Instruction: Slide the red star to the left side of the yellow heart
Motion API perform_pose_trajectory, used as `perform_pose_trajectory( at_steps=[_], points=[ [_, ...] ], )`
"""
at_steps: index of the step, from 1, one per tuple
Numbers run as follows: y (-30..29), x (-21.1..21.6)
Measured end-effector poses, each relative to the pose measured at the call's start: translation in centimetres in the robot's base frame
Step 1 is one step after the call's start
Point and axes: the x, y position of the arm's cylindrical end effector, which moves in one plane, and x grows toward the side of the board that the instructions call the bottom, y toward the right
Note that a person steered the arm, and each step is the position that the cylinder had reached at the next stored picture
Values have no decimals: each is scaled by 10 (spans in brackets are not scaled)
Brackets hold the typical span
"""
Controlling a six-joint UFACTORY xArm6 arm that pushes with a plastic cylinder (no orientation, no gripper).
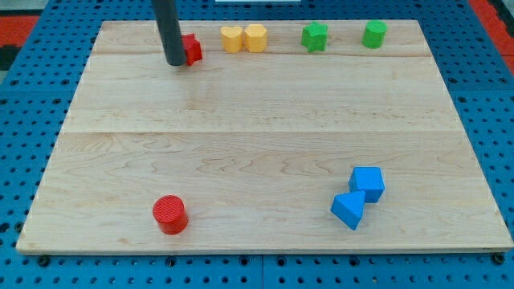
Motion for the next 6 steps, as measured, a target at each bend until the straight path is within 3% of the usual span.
perform_pose_trajectory(
  at_steps=[2, 6],
  points=[
    [32, -2],
    [26, -16]
  ],
)
